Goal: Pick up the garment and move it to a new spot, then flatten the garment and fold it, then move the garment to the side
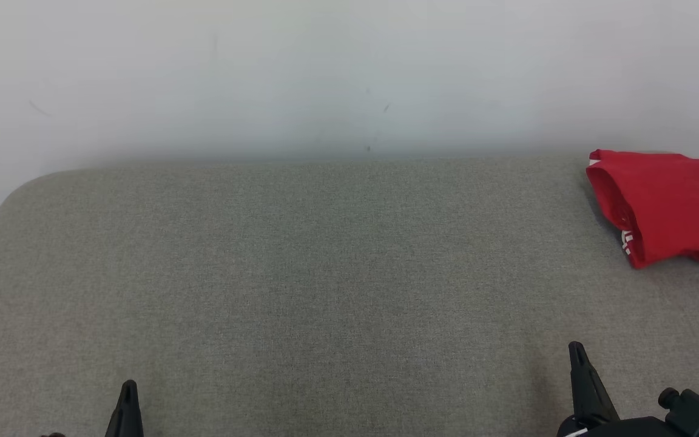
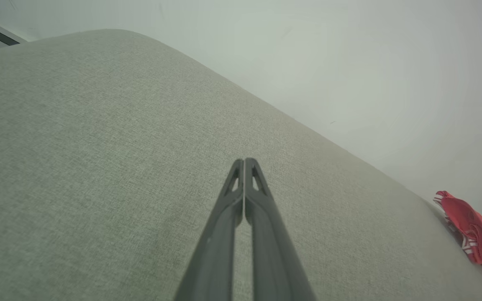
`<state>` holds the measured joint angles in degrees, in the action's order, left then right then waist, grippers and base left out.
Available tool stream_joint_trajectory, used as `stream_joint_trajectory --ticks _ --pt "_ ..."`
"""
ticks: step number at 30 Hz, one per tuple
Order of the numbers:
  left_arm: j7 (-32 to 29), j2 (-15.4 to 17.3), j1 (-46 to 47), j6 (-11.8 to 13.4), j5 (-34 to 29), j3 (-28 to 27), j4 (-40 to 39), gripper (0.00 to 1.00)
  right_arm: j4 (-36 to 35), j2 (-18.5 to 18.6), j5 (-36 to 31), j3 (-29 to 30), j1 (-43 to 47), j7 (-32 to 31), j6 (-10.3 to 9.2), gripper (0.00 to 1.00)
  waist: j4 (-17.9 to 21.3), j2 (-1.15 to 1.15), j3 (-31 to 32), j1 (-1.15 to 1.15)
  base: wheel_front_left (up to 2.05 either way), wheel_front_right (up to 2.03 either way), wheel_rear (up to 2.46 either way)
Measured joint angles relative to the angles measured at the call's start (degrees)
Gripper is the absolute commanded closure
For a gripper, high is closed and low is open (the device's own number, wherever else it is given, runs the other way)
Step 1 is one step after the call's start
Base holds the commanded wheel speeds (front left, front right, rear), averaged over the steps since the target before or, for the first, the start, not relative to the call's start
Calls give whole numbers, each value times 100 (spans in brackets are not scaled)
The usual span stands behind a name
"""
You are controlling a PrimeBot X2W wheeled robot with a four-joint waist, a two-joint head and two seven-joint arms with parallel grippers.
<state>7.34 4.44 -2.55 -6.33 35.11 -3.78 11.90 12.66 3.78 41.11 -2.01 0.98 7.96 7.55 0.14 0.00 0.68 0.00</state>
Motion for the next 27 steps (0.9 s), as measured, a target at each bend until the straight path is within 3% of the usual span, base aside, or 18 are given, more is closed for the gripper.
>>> stream_joint_trajectory --ticks 27 --pt "-513 -55 310 -24 2111 -98 78 100 42 30 1982 208 -241 -448 0 100 -4 0 -24 0 0 0 0"
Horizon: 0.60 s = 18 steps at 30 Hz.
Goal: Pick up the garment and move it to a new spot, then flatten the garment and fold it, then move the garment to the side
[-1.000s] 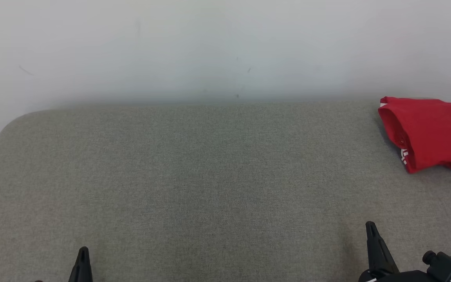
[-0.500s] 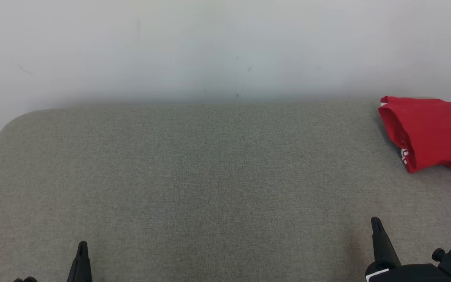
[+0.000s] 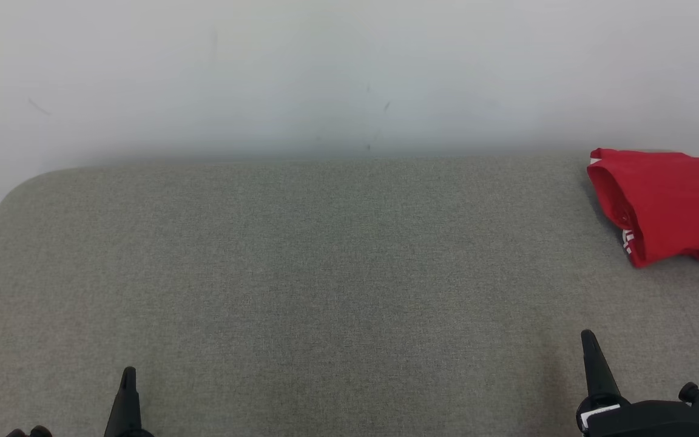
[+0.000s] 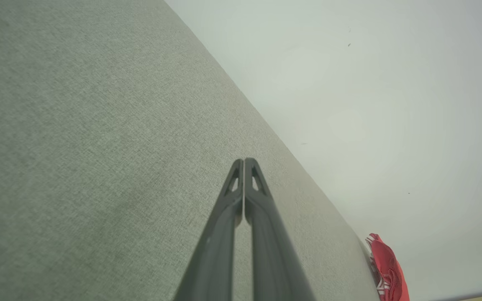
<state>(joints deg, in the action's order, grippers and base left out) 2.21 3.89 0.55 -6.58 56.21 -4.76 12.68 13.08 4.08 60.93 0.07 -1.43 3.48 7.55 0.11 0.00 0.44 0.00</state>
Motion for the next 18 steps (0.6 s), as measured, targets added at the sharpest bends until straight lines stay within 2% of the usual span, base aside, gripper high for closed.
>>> stream_joint_trajectory --ticks 18 --pt "-265 -32 165 -34 1077 -56 43 100 25 5 981 130 -132 -248 0 100 -2 0 -15 0 0 0 0"
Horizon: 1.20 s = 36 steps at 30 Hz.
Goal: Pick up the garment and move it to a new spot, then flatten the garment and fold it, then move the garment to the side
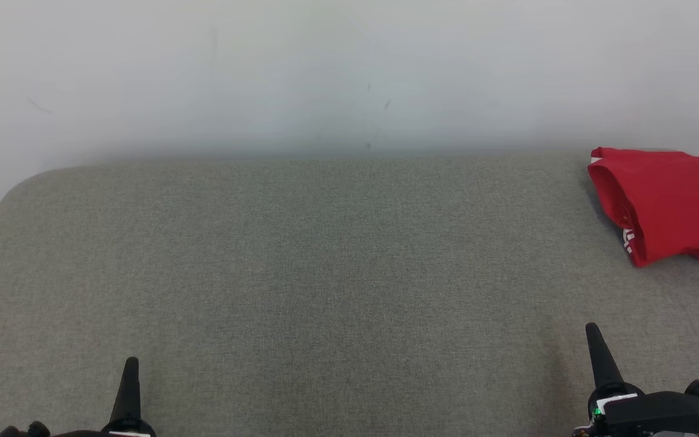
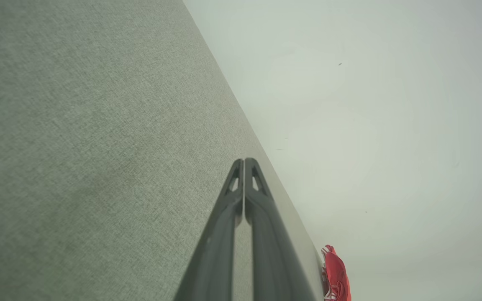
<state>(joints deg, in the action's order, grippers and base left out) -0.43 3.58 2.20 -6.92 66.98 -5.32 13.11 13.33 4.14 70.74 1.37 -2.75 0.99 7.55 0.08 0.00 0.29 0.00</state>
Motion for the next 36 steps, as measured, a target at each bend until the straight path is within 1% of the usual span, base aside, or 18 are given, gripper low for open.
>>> stream_joint_trajectory --ticks 36 --pt "-454 -47 275 -22 1840 -87 66 100 45 -4 1662 257 -234 -454 0 100 -6 0 -32 0 0 0 0"
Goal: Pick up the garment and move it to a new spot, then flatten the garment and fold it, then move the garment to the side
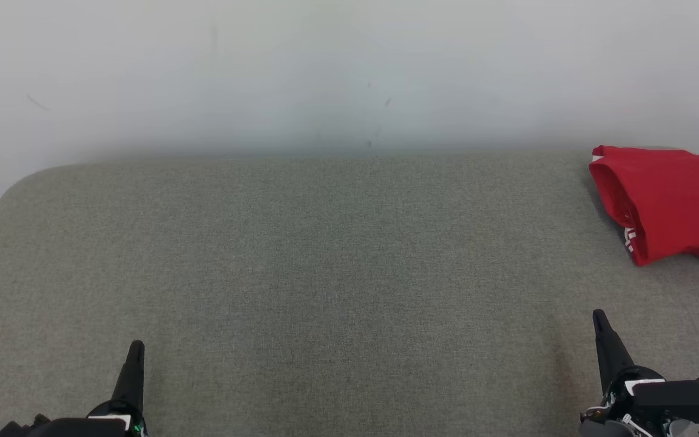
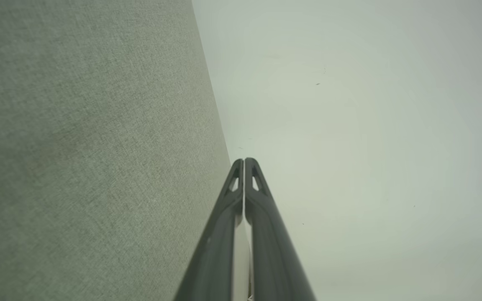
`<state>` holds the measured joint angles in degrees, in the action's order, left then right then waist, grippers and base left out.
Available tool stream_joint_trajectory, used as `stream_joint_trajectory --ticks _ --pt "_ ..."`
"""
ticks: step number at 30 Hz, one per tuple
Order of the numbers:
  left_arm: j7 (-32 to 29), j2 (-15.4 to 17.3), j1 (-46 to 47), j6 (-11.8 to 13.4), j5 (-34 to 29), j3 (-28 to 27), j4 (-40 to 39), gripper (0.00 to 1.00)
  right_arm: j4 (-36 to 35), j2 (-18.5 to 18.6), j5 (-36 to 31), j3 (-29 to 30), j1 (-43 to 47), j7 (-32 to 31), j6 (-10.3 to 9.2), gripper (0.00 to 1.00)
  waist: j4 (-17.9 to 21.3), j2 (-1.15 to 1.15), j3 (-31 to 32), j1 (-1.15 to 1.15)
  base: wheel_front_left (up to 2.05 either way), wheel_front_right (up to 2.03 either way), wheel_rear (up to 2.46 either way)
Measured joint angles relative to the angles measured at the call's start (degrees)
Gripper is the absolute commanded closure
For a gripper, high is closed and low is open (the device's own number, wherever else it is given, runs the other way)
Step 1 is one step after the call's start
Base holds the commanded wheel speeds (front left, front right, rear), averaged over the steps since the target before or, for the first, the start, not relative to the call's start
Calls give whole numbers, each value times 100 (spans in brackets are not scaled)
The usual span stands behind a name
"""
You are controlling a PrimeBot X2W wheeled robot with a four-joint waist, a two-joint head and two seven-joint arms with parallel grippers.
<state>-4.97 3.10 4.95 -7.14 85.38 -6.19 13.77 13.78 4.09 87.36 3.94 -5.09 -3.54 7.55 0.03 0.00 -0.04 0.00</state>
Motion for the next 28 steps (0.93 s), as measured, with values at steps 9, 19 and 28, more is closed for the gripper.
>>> stream_joint_trajectory --ticks 9,19,28 --pt "-88 -11 54 -1 379 -16 18 100 9 -4 342 57 -39 -100 -1 100 -1 0 -8 0 0 0 0" --pt "-167 -18 103 -27 687 -31 29 100 16 -10 626 108 -85 -175 -1 100 -3 0 -15 0 0 0 0" --pt "-167 -19 105 -27 687 -30 29 100 16 -19 625 125 -87 -199 0 100 -3 0 -15 0 0 0 0"
